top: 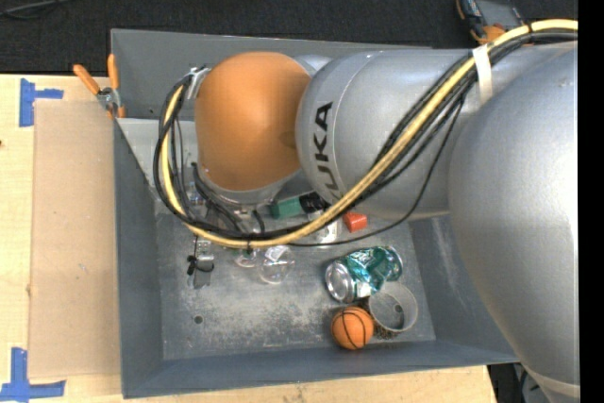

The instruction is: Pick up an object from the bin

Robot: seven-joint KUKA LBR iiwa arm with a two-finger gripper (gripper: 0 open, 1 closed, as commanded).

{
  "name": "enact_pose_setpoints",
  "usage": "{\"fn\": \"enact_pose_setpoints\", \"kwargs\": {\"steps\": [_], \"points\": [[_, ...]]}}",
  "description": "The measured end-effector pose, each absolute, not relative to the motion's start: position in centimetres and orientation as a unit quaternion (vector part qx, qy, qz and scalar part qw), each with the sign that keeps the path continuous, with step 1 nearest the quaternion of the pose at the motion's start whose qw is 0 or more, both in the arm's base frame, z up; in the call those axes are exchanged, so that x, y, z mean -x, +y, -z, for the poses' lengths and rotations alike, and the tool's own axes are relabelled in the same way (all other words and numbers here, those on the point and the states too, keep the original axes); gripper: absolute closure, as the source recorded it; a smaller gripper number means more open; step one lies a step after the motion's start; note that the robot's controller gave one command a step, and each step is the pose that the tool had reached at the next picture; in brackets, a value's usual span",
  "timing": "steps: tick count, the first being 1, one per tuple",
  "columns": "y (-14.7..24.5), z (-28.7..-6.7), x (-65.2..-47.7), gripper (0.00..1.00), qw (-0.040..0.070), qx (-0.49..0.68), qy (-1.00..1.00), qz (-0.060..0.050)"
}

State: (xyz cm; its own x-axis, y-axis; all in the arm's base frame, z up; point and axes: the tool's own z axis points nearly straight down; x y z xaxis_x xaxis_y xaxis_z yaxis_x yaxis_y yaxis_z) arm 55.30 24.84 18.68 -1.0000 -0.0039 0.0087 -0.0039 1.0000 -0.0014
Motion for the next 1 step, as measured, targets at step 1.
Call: {"fn": "enact_pose_setpoints", "kwargs": {"steps": [1], "points": [[24.67, -19.16, -55.53, 0.0, 0.001, 0.001, -1.0, 0.0]]}}
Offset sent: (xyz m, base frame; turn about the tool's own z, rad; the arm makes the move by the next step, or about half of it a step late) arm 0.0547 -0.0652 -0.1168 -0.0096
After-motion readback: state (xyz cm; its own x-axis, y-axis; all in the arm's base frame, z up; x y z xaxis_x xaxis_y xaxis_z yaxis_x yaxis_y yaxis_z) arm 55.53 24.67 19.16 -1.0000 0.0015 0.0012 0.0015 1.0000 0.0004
